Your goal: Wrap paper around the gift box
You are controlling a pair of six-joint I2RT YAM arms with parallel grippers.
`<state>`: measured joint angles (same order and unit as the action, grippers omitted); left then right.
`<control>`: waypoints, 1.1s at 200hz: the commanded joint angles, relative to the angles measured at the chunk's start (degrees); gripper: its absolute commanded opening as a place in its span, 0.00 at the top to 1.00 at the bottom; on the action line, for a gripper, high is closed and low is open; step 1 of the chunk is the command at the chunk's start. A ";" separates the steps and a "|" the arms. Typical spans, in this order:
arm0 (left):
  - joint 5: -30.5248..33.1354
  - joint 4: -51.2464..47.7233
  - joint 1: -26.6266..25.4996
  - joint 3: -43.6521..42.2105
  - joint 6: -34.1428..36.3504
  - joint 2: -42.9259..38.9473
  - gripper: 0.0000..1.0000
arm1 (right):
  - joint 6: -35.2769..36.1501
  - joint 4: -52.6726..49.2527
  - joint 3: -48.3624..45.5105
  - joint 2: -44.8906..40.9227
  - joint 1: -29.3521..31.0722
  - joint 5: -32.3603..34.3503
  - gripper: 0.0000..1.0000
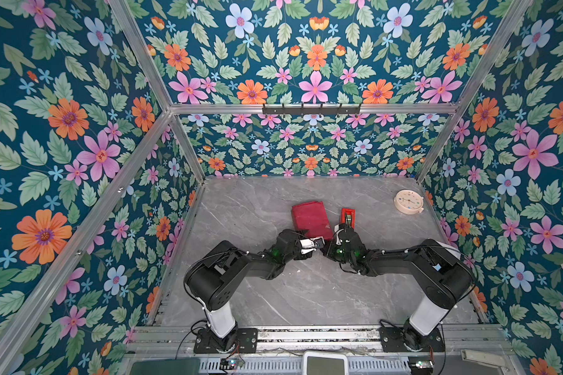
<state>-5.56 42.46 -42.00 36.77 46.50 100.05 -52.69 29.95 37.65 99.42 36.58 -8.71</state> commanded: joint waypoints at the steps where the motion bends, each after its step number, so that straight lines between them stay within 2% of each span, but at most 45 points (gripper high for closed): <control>1: -0.77 -2.36 0.03 0.22 -1.02 0.32 0.29 | 1.18 3.09 -0.03 0.93 0.08 2.19 0.90; 48: -0.94 -2.27 0.05 0.32 -1.47 0.23 0.29 | 1.70 6.26 -0.77 2.96 0.07 3.65 0.90; 76: -0.99 -1.55 -0.01 0.40 -2.48 -0.10 0.28 | 2.32 6.18 -1.76 1.41 0.10 3.66 0.90; 116: -1.73 0.02 -0.01 0.32 -5.71 -1.98 0.20 | 3.92 2.60 -5.68 -3.87 0.12 1.88 0.86; 152: -3.25 0.26 -0.01 0.06 -8.52 -4.64 0.09 | 8.20 -5.67 -8.23 -16.08 0.12 -0.11 0.81; 176: -4.26 0.08 -0.01 -0.93 -11.17 -7.76 0.06 | 12.87 -16.71 -4.46 -23.29 0.10 -0.31 0.73; 198: -4.61 0.49 0.12 -3.18 -16.21 -12.26 0.06 | 15.92 -25.02 2.53 -23.01 -0.27 -0.57 0.63; 212: -4.97 1.12 0.65 -5.02 -20.85 -15.14 0.06 | 16.62 -26.22 6.03 -20.71 -0.36 -1.43 0.63; 220: -4.71 1.22 1.23 -5.79 -24.63 -16.56 0.06 | 16.76 -25.49 7.59 -19.15 -0.43 -2.72 0.67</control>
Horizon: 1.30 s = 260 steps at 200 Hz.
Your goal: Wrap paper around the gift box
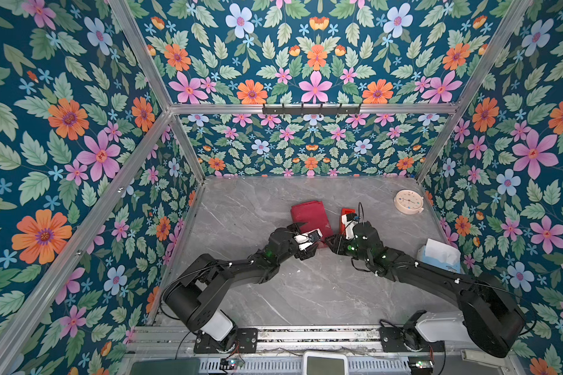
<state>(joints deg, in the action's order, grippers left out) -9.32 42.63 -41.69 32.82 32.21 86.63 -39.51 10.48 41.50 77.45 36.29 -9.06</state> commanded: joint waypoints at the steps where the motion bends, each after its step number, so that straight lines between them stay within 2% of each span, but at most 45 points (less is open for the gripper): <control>1: -0.87 1.05 1.00 -1.90 -10.85 -3.31 0.06 | 3.57 -5.92 3.93 3.07 -0.16 -2.54 0.67; 17: -1.02 0.25 2.89 -2.92 -19.79 -5.63 0.06 | 3.56 -5.47 7.18 6.84 -0.12 -4.99 0.73; 70: 0.66 -0.49 9.74 -5.28 -44.21 -7.49 0.09 | 4.29 -6.39 13.11 16.00 -1.89 -7.99 0.78; 110: -0.07 -7.46 10.58 -2.38 -54.82 -5.65 0.10 | 3.55 -6.25 12.89 16.27 -4.74 -13.03 0.78; 131: 0.40 -10.79 11.12 -0.84 -59.42 -4.38 0.09 | 4.05 -7.28 12.48 12.70 -5.91 -14.20 0.76; 148: -1.40 -12.01 12.44 0.29 -63.50 -2.92 0.09 | 5.40 -9.67 12.03 9.17 -7.70 -12.82 0.71; 163: -4.63 -10.99 13.42 1.69 -66.81 -0.33 0.08 | 6.52 -12.58 13.09 8.72 -9.29 -10.64 0.61; 184: -9.15 -8.08 14.30 4.87 -70.89 4.87 0.05 | 6.70 -17.04 17.99 12.93 -11.68 -9.53 0.46; 210: -9.75 -6.95 16.29 8.99 -74.29 10.54 0.03 | 5.89 -17.01 24.34 21.47 -13.35 -9.72 0.28; 231: -11.47 -7.01 17.82 12.82 -75.98 15.42 0.03 | 5.56 -19.14 31.97 28.88 -13.42 -11.56 0.23; 260: -15.52 -4.01 17.78 15.96 -79.92 20.07 0.03 | 3.01 -18.28 38.43 36.37 -13.38 -17.57 0.21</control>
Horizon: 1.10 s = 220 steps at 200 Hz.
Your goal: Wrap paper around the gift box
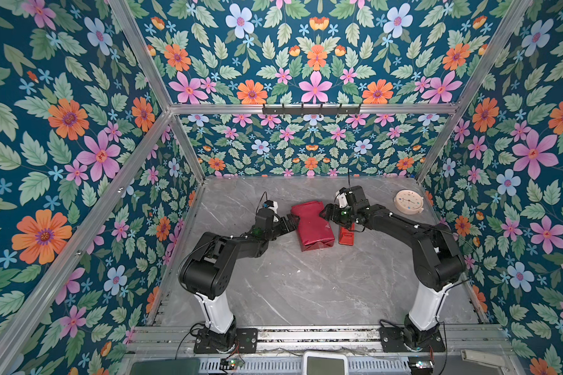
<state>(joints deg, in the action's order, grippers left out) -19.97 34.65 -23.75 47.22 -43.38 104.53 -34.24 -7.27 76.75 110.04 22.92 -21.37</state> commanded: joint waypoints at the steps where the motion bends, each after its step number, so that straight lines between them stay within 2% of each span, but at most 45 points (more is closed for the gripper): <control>1: -5.02 4.17 -0.16 1.56 -4.52 2.26 0.04 | -2.33 -0.41 3.25 3.91 0.01 -5.44 0.21; 41: -9.19 8.49 -0.86 2.41 -8.61 3.27 0.09 | -5.49 5.82 3.05 2.86 -0.04 -11.54 0.23; 80: -11.44 9.99 -1.60 4.48 -10.27 1.09 0.13 | -11.27 15.92 -2.11 -1.83 0.22 -16.08 0.26; 158: -12.73 9.99 -4.00 4.15 -10.12 -3.15 0.15 | -12.28 21.15 -8.93 -9.04 1.77 -14.51 0.27; 220: -12.03 9.37 -4.54 4.08 -9.59 -6.57 0.15 | -11.54 22.15 -8.43 -10.96 2.57 -14.27 0.28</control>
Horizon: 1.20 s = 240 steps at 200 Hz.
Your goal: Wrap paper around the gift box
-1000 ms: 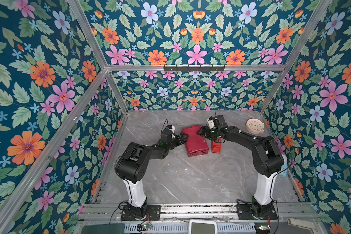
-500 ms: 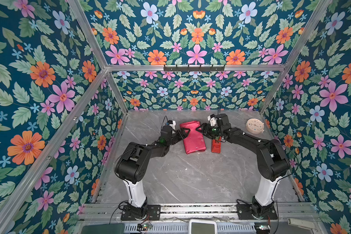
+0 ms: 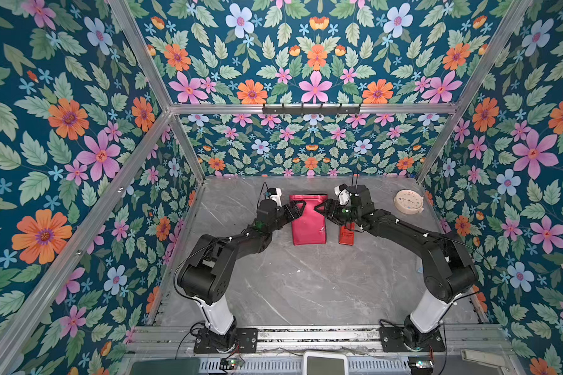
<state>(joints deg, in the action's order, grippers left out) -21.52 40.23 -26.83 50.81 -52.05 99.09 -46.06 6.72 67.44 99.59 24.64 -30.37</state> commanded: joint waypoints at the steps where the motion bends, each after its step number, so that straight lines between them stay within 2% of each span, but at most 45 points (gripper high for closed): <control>1: -10.43 3.76 -1.47 0.55 -0.93 -1.15 0.15 | 0.37 8.15 0.95 -0.52 0.84 -5.29 0.28; 49: -10.14 3.01 -2.06 0.73 -0.16 -1.44 0.16 | 1.54 7.66 2.05 -0.80 0.95 -5.18 0.28; 113: -7.43 3.68 -5.27 -4.24 0.70 -3.58 0.15 | 4.40 7.35 -6.04 -4.07 1.50 -3.18 0.28; 124: -6.93 3.59 -5.73 -5.04 0.88 -4.06 0.15 | 4.83 7.19 -7.86 -7.01 1.46 -2.10 0.28; 172: -4.32 3.22 -6.50 -9.07 1.69 -6.51 0.14 | 6.33 5.94 -12.96 -10.60 1.54 1.91 0.26; 240: 2.87 -6.05 -5.92 -8.27 9.64 -6.50 0.09 | 12.57 -3.03 -9.60 -9.07 1.46 10.27 0.26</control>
<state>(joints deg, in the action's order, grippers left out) -19.25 39.68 -32.95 41.93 -46.44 92.44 -36.86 4.75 57.36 89.93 25.89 -22.11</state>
